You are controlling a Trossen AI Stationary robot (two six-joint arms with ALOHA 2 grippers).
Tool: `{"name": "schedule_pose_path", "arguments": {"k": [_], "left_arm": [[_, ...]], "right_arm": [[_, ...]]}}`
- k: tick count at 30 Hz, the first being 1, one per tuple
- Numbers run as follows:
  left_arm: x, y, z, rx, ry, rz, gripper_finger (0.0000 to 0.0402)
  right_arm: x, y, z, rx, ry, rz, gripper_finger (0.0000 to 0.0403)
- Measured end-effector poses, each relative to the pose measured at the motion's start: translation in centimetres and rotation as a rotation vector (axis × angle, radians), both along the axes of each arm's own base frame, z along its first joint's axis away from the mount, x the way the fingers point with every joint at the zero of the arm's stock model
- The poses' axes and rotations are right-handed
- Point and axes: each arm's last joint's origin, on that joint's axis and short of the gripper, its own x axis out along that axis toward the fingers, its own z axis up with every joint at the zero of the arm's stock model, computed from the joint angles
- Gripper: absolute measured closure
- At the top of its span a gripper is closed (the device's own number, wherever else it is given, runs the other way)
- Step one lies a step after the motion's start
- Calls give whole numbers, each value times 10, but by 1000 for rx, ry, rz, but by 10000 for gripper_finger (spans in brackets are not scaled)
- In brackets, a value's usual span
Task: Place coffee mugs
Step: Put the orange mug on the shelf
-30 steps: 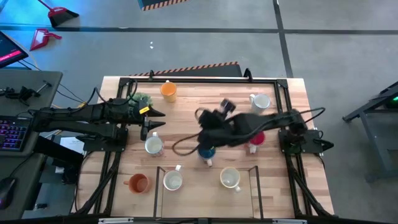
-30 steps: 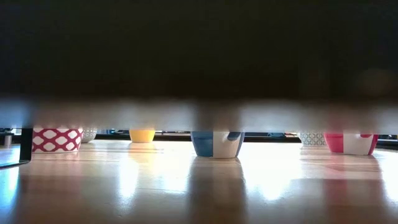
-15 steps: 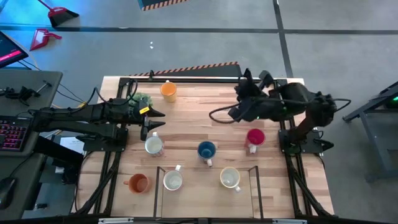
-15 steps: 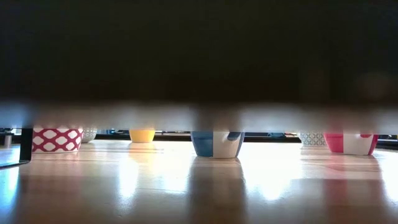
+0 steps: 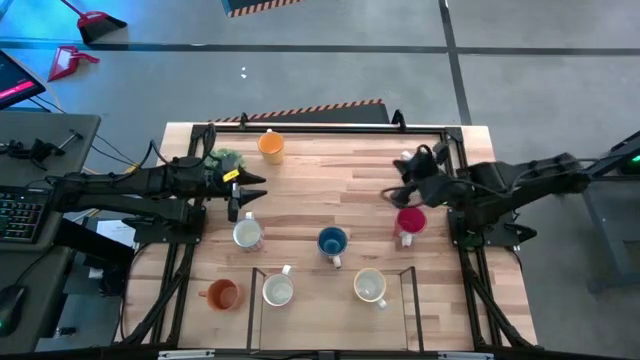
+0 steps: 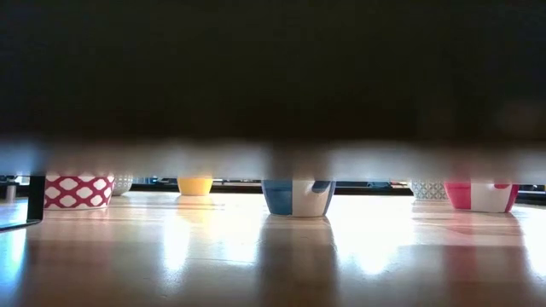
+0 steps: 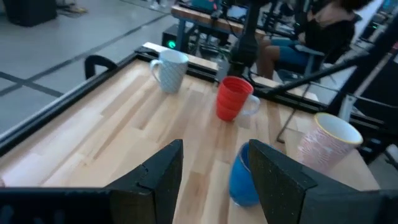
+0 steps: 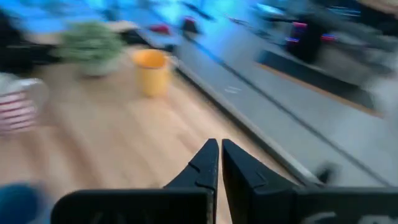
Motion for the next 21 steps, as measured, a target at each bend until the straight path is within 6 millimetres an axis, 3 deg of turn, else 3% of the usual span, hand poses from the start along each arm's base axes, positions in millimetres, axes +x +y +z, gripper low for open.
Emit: {"name": "schedule_pose_path", "arguments": {"k": [7, 13, 21], "left_arm": [[2, 1, 2, 3, -21, 47, 232], [10, 3, 1, 10, -32, 75, 232], [27, 5, -3, 20, -37, 102, 232]], "right_arm": [[-23, -11, -41, -16, -200, 282, 397], [-39, -25, -70, 23, -278, 410, 397], [-49, -48, -89, 49, -285, 499, 397]]}}
